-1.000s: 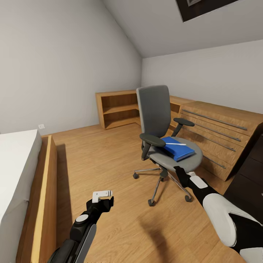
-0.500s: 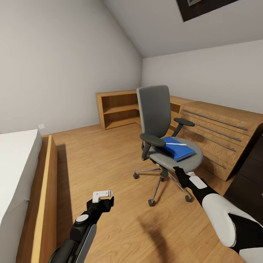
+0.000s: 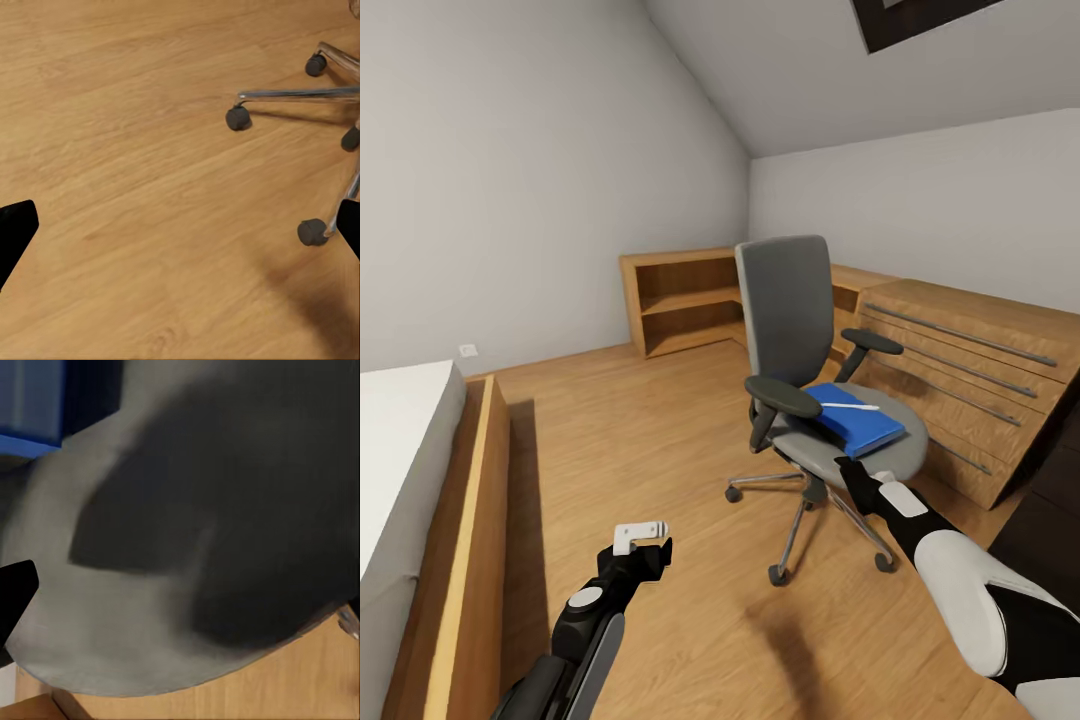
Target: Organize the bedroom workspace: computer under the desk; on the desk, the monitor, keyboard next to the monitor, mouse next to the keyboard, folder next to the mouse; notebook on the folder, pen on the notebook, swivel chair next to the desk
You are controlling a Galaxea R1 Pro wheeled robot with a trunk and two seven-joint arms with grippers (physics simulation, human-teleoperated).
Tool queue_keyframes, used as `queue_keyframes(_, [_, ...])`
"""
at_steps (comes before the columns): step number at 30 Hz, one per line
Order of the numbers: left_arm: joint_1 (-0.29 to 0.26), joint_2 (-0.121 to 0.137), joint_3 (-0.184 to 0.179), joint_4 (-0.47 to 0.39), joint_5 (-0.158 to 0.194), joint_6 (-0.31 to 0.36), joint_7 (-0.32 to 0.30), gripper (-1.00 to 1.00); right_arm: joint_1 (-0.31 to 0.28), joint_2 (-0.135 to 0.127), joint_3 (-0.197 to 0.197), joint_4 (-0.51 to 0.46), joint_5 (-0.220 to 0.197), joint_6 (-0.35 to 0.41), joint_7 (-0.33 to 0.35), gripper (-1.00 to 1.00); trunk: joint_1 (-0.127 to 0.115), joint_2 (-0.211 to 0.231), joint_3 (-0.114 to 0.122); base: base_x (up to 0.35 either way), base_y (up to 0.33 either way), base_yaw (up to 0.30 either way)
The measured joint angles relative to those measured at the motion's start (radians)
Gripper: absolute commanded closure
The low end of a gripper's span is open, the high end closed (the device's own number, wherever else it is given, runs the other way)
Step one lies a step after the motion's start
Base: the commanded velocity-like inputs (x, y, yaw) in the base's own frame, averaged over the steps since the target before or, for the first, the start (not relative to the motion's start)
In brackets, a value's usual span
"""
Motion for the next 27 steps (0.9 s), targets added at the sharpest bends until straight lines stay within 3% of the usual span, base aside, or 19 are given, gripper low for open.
queue_keyframes(14, [0.000, 0.000, 0.000, 0.000, 0.000, 0.000, 0.000, -1.00, 0.000, 0.000, -0.001, -0.001, 0.001, -0.001, 0.000, -1.00, 0.000, 0.000, 0.000, 0.279, 0.004, 0.000])
queue_keyframes(27, [0.000, 0.000, 0.000, 0.001, 0.000, 0.000, 0.000, -1.00, 0.000, -0.002, -0.005, -0.002, 0.004, -0.001, -0.002, -1.00, 0.000, 0.000, 0.000, 0.317, 0.114, 0.000])
